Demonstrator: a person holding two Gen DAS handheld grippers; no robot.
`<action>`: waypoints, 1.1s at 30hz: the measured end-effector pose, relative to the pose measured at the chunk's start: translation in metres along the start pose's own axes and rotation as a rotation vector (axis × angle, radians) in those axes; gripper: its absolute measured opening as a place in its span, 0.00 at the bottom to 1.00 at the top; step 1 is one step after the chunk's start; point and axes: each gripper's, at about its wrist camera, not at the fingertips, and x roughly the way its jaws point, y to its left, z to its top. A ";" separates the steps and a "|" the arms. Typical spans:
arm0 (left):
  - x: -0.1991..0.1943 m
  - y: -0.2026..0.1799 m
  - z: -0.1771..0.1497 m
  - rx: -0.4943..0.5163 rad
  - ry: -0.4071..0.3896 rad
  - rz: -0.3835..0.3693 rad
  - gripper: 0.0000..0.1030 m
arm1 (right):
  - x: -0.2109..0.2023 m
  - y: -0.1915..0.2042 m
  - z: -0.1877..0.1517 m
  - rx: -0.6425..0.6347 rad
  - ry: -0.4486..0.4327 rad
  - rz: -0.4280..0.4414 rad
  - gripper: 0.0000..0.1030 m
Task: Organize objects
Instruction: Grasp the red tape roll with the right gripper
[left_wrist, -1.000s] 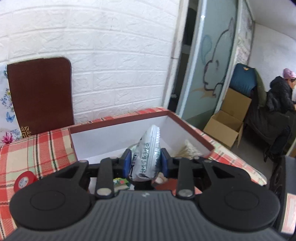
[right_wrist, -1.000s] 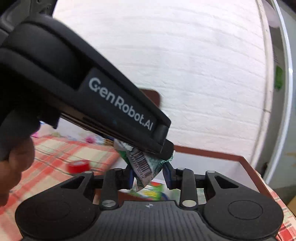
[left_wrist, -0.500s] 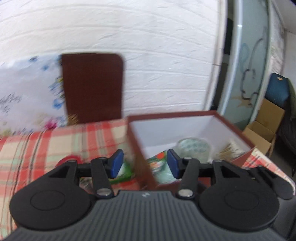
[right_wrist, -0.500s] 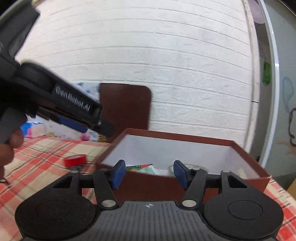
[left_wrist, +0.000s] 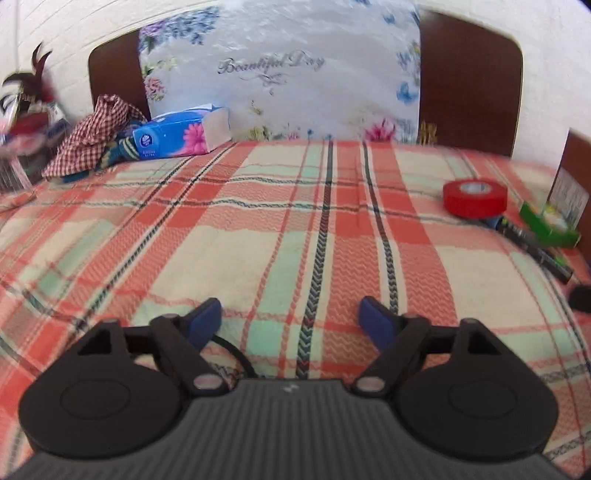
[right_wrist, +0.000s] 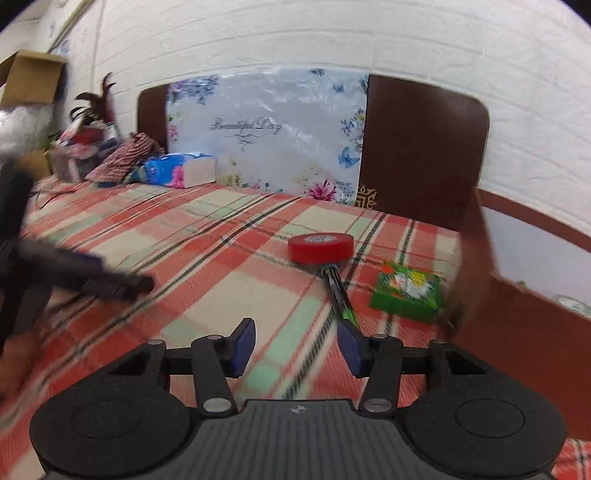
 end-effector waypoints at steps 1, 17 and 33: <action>0.001 0.002 0.001 -0.009 -0.001 -0.003 0.82 | 0.013 -0.001 0.011 0.027 -0.001 -0.010 0.48; 0.006 0.000 0.003 -0.024 0.006 -0.032 0.88 | 0.127 0.010 0.071 -0.098 0.114 -0.095 0.71; 0.003 -0.012 0.005 0.027 0.024 0.019 0.88 | -0.070 -0.004 -0.060 -0.064 0.118 0.016 0.82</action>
